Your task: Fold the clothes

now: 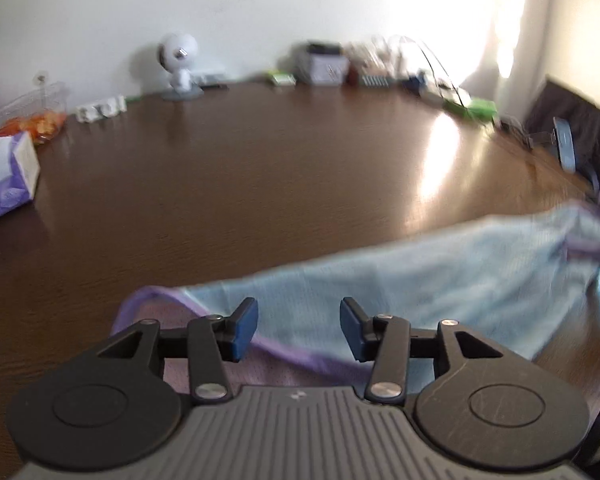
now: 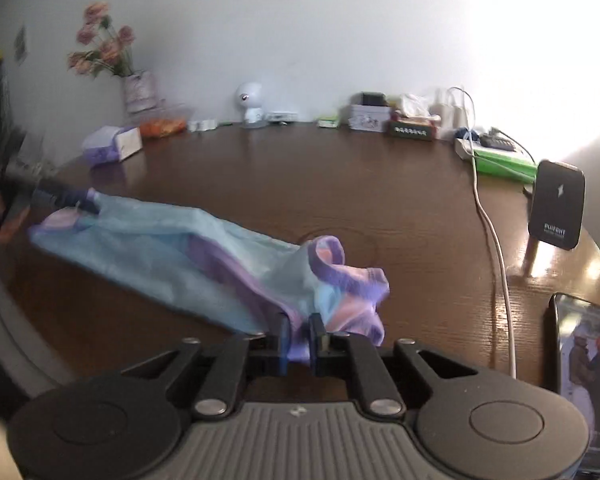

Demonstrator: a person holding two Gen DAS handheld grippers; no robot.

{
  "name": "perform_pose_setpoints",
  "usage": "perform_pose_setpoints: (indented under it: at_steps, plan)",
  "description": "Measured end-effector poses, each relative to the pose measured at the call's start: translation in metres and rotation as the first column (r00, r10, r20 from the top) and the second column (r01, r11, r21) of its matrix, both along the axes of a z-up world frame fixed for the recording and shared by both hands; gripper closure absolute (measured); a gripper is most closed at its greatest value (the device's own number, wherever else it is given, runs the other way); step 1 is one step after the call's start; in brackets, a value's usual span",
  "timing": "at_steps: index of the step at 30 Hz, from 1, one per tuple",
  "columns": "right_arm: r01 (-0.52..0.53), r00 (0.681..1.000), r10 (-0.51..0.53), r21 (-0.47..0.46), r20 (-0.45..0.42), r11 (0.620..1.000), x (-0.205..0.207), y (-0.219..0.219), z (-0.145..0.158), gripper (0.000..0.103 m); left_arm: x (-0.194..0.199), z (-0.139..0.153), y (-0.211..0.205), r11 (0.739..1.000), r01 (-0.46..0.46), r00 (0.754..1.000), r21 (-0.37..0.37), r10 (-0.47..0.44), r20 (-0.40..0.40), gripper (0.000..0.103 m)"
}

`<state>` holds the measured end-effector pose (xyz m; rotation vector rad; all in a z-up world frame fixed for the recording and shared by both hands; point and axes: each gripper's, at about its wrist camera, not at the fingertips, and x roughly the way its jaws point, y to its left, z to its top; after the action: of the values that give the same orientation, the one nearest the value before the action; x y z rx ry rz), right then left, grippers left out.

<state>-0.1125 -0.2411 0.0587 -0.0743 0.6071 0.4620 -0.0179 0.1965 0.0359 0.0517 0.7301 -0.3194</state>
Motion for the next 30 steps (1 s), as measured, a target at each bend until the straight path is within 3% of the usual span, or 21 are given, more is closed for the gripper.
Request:
perform_pose_setpoints:
  at_steps: [2,3,6,9,12,15,17,22,27,30]
  plan:
    - [0.009,0.999,-0.012,0.073,0.034,0.997,0.003,-0.007,0.013,0.076,0.002,0.007,-0.009,1.0,0.0,1.0,-0.014,0.0,0.03,0.049]
    - [0.014,0.999,-0.019,0.111,0.051,0.994,0.004,-0.011,0.02,0.075,0.003,0.008,-0.017,1.0,0.007,0.999,-0.014,-0.006,0.034,0.044]
    - [0.05,0.999,-0.053,0.191,0.011,0.98,0.041,0.009,0.018,0.076,0.007,-0.001,-0.04,0.998,0.048,0.999,0.028,-0.048,0.006,0.044]
    - [0.057,0.998,-0.053,0.092,-0.046,0.994,0.065,0.039,-0.002,0.089,0.006,-0.005,-0.048,0.997,0.053,0.999,0.049,-0.053,-0.013,0.044]
    - [0.174,0.985,-0.172,-0.073,0.03,0.982,0.054,0.04,-0.012,0.086,0.002,-0.001,-0.046,0.999,0.019,1.0,0.028,-0.019,-0.012,0.041]
    - [0.097,0.993,-0.101,0.059,0.068,0.994,0.028,0.031,-0.008,0.083,-0.001,0.004,-0.044,1.0,-0.015,1.0,0.007,0.015,-0.012,0.041]
    - [0.038,0.994,-0.053,0.15,0.098,0.988,0.01,0.024,-0.005,0.073,-0.003,0.007,-0.042,0.999,-0.037,0.999,-0.007,0.037,-0.012,0.04]
    - [-0.013,0.99,-0.013,0.18,0.142,0.984,0.008,0.018,-0.006,0.073,-0.011,0.009,-0.05,0.995,-0.099,0.995,0.011,0.099,-0.022,0.038]
    - [0.038,0.998,-0.046,0.146,0.046,0.989,0.023,-0.002,-0.014,0.073,-0.021,0.008,-0.069,0.984,-0.163,0.985,0.076,0.166,-0.035,0.038]
    - [0.01,1.0,-0.01,0.071,-0.003,0.997,0.027,-0.002,-0.019,0.078,-0.026,0.007,-0.081,0.973,-0.201,0.978,0.115,0.207,-0.041,0.038]
